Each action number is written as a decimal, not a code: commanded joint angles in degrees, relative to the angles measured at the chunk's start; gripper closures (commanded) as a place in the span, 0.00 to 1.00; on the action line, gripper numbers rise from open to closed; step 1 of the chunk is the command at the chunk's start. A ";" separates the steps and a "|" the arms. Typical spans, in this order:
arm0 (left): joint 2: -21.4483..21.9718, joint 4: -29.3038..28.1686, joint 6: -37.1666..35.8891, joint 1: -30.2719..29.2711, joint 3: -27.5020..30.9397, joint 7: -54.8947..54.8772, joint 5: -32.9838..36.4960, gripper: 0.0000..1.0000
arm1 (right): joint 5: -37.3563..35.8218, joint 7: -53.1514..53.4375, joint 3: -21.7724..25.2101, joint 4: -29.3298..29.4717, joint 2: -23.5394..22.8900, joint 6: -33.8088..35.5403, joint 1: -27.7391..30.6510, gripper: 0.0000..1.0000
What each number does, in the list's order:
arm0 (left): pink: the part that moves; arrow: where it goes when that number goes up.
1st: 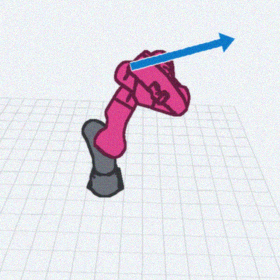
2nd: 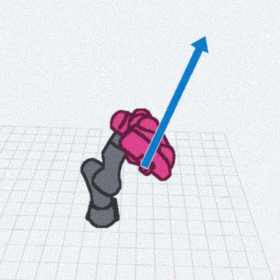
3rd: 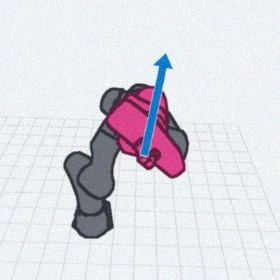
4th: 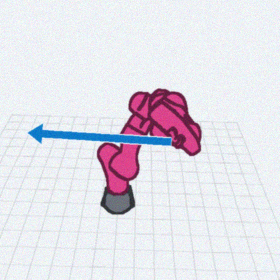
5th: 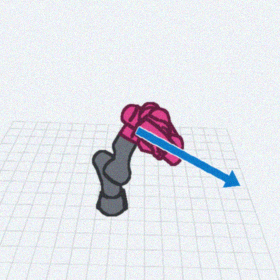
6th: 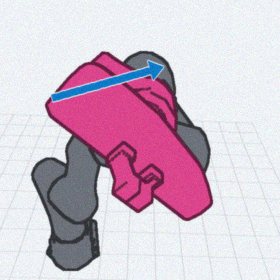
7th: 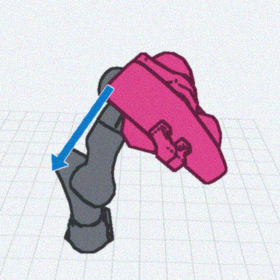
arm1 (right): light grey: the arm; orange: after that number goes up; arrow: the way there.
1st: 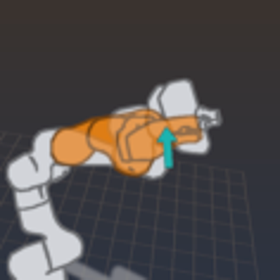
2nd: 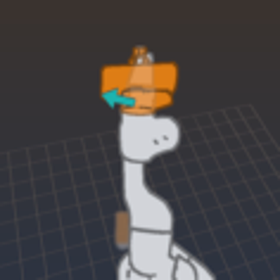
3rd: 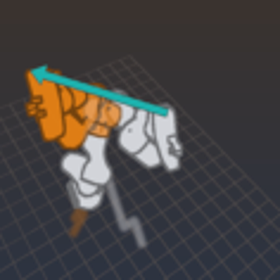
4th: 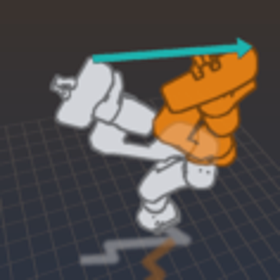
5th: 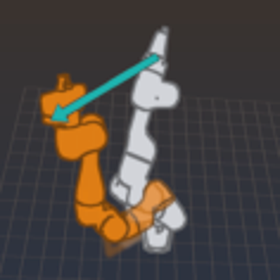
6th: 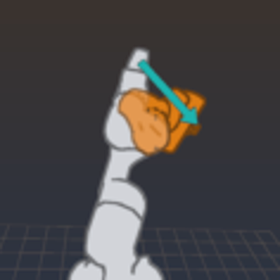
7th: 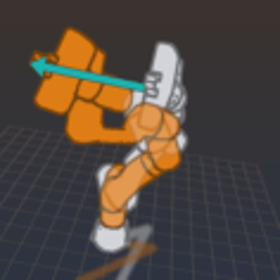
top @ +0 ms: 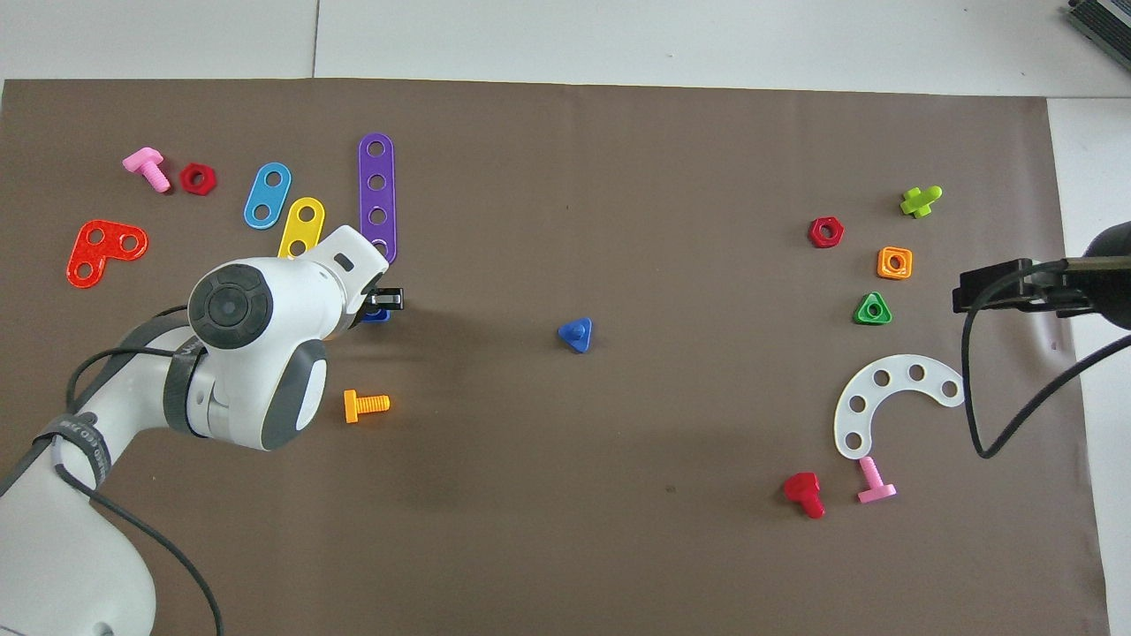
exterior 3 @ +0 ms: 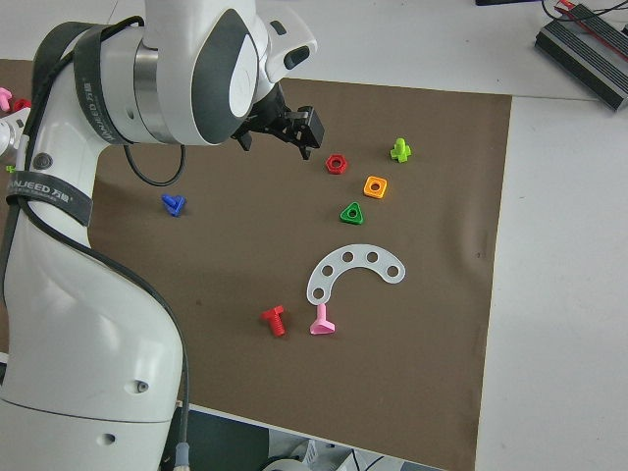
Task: Unscrew and place screws in storage area
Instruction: 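Carry the blue nut beside the pink square nut and release, then return the left gripper to rest while the right gripper reaches the bolt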
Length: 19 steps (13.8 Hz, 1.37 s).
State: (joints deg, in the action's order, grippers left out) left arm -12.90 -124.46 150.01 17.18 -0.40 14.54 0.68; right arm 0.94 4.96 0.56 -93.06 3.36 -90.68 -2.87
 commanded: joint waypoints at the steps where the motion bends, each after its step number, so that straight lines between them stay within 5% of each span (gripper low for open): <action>1: 2.44 -4.03 3.18 -1.18 -0.56 -1.54 0.81 0.52 | 1.00 2.14 -1.00 0.25 -1.51 -1.34 -1.95 0.00; 2: 2.53 -4.03 3.01 -1.09 -0.56 -1.62 0.81 0.11 | 1.08 3.64 -1.00 0.25 -2.13 -1.87 -3.00 0.00; 3: 2.62 -3.86 2.66 -1.09 -0.48 -1.62 0.81 0.00 | 1.08 5.05 -1.00 0.25 -2.31 -2.48 -4.32 0.00; 8: 4.63 -0.62 -1.62 -1.27 -0.30 -1.45 0.81 0.00 | 2.49 14.88 -1.18 -0.10 -10.11 -11.52 -13.27 0.00; 14: 8.15 13.16 -27.97 -6.27 -0.30 -8.82 0.81 0.00 | 1.70 31.24 -1.18 -0.19 -22.50 -30.14 -26.29 0.00; 19: 10.79 27.92 -46.96 -12.51 -0.04 -15.50 0.72 0.00 | 1.52 30.90 -1.18 -5.44 -26.73 -40.33 -28.94 0.00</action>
State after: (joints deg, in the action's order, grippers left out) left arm -2.98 -102.32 110.21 6.67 -0.07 0.89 0.69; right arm 2.29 36.18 -0.79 -95.05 -23.05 -126.25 -31.34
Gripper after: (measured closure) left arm 0.000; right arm 0.000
